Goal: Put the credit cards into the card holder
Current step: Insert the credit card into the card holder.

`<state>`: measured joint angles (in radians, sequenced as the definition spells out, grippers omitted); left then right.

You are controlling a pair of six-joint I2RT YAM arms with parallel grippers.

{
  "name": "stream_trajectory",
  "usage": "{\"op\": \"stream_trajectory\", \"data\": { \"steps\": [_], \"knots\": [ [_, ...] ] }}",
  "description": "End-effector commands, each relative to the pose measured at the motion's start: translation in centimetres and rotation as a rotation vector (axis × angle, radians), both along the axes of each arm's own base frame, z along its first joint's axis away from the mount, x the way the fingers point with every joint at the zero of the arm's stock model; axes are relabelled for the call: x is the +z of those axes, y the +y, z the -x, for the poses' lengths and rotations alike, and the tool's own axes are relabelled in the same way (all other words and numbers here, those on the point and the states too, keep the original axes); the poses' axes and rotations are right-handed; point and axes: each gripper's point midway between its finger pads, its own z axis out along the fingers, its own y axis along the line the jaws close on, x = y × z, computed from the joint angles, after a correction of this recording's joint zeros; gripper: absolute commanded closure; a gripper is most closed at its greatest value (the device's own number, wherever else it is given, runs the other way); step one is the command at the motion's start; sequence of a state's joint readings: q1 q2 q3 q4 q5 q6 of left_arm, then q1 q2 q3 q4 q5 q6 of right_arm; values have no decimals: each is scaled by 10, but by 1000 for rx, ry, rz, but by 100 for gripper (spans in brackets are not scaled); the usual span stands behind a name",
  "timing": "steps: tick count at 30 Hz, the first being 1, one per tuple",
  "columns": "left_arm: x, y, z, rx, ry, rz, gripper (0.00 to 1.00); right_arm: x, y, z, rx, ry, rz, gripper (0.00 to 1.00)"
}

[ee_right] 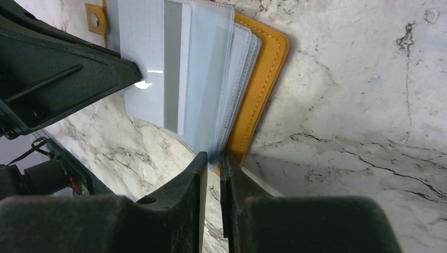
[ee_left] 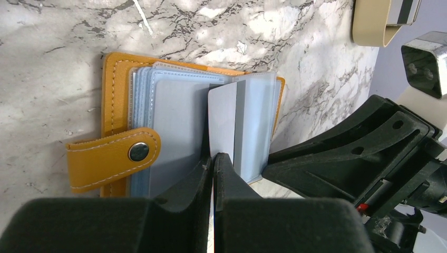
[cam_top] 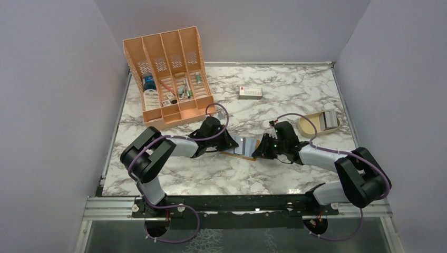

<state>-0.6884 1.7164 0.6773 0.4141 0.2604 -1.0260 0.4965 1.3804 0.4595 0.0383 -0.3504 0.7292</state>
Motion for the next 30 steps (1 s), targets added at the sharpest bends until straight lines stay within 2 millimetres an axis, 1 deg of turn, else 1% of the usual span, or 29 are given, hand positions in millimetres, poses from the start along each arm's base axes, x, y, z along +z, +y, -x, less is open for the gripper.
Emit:
{"op": "stream_trajectory", "data": {
  "steps": [1, 4, 10, 24, 30],
  "knots": [
    [-24, 11, 6, 13, 43, -61, 96, 0, 5, 3, 15, 4, -23, 85],
    [-24, 10, 7, 6, 46, -56, 96, 1, 5, 2, 13, 0, -22, 85],
    [-25, 8, 11, -13, 47, -51, 92, 1, 5, 0, 13, -3, -20, 85],
    [-29, 0, 18, -88, 60, -42, 94, 2, 4, -3, 12, -13, -2, 85],
    [-28, -5, 17, -111, 63, -29, 90, 5, 4, -5, 12, -17, -2, 85]
  ]
}}
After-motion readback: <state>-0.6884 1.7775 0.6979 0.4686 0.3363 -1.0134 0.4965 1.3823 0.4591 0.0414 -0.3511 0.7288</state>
